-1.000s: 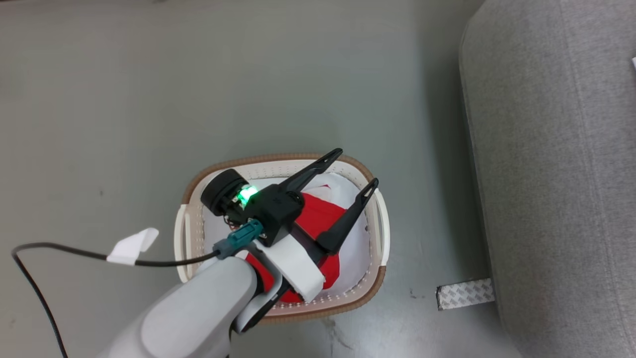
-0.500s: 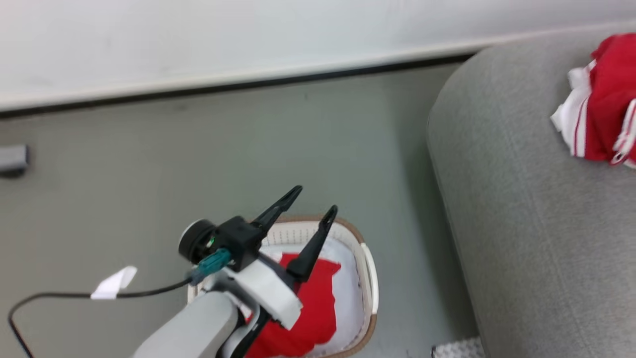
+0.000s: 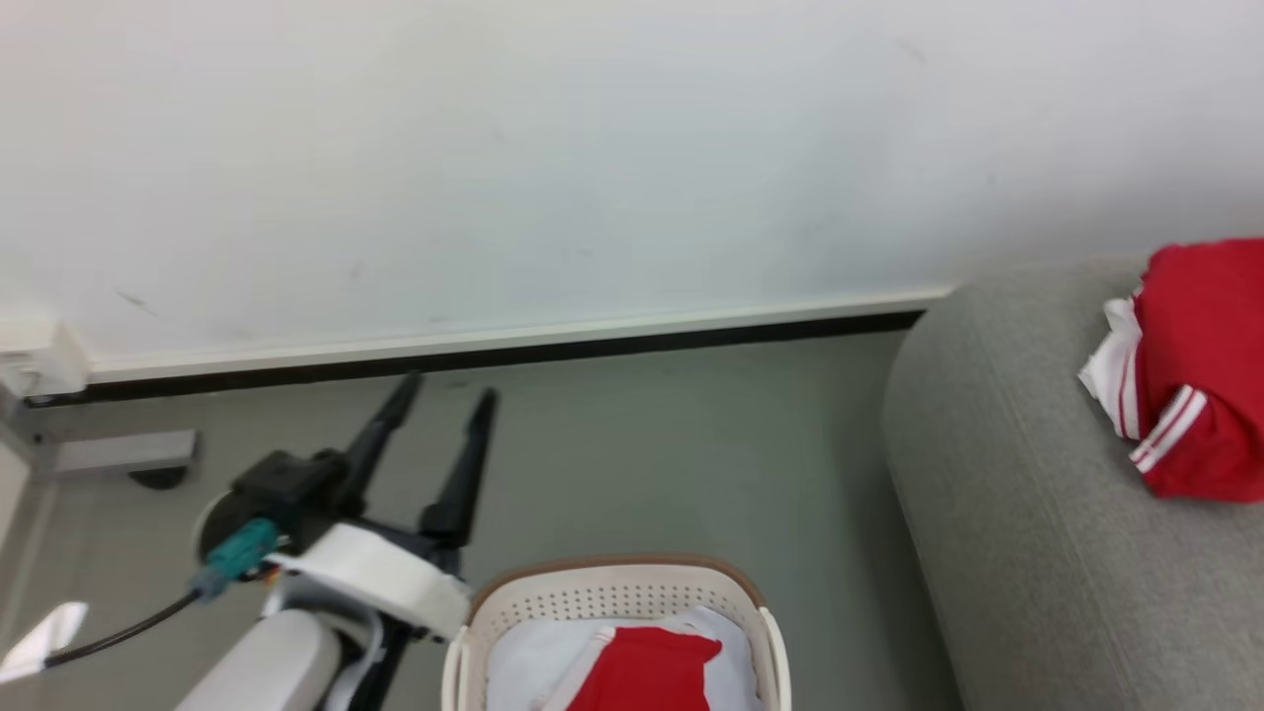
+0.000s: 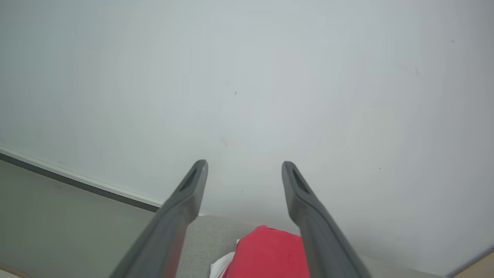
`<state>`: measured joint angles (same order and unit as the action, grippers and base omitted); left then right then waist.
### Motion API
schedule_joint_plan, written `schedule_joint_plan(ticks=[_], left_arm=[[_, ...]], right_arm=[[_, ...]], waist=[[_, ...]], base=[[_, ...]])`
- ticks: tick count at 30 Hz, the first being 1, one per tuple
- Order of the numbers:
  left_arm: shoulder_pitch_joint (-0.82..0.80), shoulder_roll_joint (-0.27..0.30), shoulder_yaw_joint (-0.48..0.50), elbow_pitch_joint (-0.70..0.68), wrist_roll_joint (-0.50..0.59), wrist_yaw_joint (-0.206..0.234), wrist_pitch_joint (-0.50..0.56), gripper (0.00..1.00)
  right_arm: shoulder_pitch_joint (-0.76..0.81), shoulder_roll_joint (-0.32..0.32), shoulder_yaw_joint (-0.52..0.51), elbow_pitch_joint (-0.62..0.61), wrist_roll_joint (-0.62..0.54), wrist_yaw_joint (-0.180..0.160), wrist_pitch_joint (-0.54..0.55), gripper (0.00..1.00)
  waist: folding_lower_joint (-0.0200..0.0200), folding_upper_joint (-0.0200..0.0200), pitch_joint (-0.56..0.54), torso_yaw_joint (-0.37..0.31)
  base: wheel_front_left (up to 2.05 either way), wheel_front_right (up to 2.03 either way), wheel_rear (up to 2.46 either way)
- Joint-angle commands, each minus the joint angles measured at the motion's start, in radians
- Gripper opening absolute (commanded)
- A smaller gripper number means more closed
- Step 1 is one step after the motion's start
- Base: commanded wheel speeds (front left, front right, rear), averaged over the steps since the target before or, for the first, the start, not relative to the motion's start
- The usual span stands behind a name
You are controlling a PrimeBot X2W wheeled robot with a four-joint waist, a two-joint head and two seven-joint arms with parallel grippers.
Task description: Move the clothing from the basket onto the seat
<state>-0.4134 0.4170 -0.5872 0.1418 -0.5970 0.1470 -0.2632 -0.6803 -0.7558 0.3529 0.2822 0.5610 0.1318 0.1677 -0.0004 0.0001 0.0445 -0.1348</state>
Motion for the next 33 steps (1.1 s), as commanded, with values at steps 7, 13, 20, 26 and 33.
schedule_joint_plan(ticks=[7, 13, 20, 26, 33], left_arm=[[0.155, 0.032, 0.166, -0.050, 0.018, 0.054, -0.001, 1.00], [0.242, -0.006, 0.260, -0.074, 0.068, 0.067, -0.001, 1.00], [0.357, -0.115, 0.391, -0.089, 0.164, 0.043, -0.001, 1.00], [0.428, -0.203, 0.460, -0.068, 0.240, -0.026, -0.001, 1.00], [0.422, -0.262, 0.523, -0.034, 0.306, -0.117, -0.001, 1.00]], right_arm=[[0.244, 0.197, -0.186, -0.120, -0.095, -0.002, -0.139, 1.00], [0.408, 0.350, -0.256, -0.179, -0.178, -0.002, -0.238, 1.00], [0.603, 0.531, -0.275, -0.193, -0.281, -0.002, -0.383, 1.00], [0.677, 0.615, -0.249, -0.183, -0.348, -0.002, -0.426, 1.00], [0.653, 0.643, -0.235, -0.162, -0.382, -0.002, -0.433, 1.00]], waist=[[0.0004, -0.0001, -0.051, 0.071], [0.0004, -0.0001, -0.055, 0.089], [0.0004, -0.0001, -0.052, 0.096], [0.0004, -0.0001, -0.047, 0.089], [0.0004, -0.0001, -0.043, 0.083]], base=[[0.00, 0.00, 0.00], [0.00, 0.00, 0.00], [0.00, 0.00, 0.00], [0.00, 0.00, 0.00], [0.00, 0.00, 0.00]])
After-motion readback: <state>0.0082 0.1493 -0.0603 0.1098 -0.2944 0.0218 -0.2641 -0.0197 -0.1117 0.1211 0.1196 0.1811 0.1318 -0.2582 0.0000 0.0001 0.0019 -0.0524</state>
